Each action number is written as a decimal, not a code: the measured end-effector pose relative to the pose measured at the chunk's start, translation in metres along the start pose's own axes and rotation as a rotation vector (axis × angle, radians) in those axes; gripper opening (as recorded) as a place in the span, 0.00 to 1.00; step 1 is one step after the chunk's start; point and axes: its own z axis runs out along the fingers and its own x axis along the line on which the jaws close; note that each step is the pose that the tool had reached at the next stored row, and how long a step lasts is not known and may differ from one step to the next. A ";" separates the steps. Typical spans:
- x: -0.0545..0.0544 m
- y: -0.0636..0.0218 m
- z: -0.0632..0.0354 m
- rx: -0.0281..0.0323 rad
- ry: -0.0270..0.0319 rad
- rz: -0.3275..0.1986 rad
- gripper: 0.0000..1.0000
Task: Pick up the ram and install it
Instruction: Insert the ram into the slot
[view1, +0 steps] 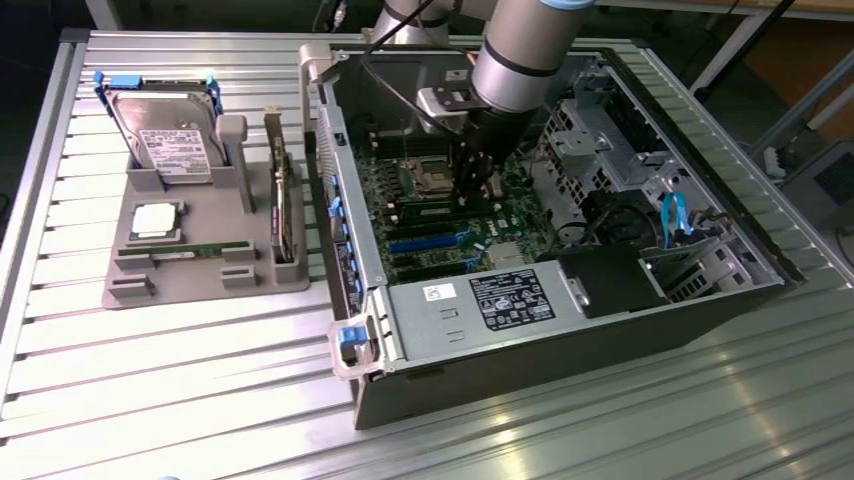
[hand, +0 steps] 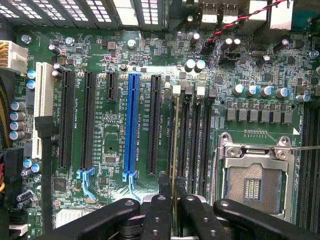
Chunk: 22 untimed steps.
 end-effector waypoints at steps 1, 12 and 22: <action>0.000 0.0000 0.0000 0.0000 0.0001 0.000 0.13; -0.001 -0.0208 -0.0247 -0.0080 0.0014 0.000 0.09; 0.003 -0.0974 -0.0351 -0.0223 0.0062 0.000 0.09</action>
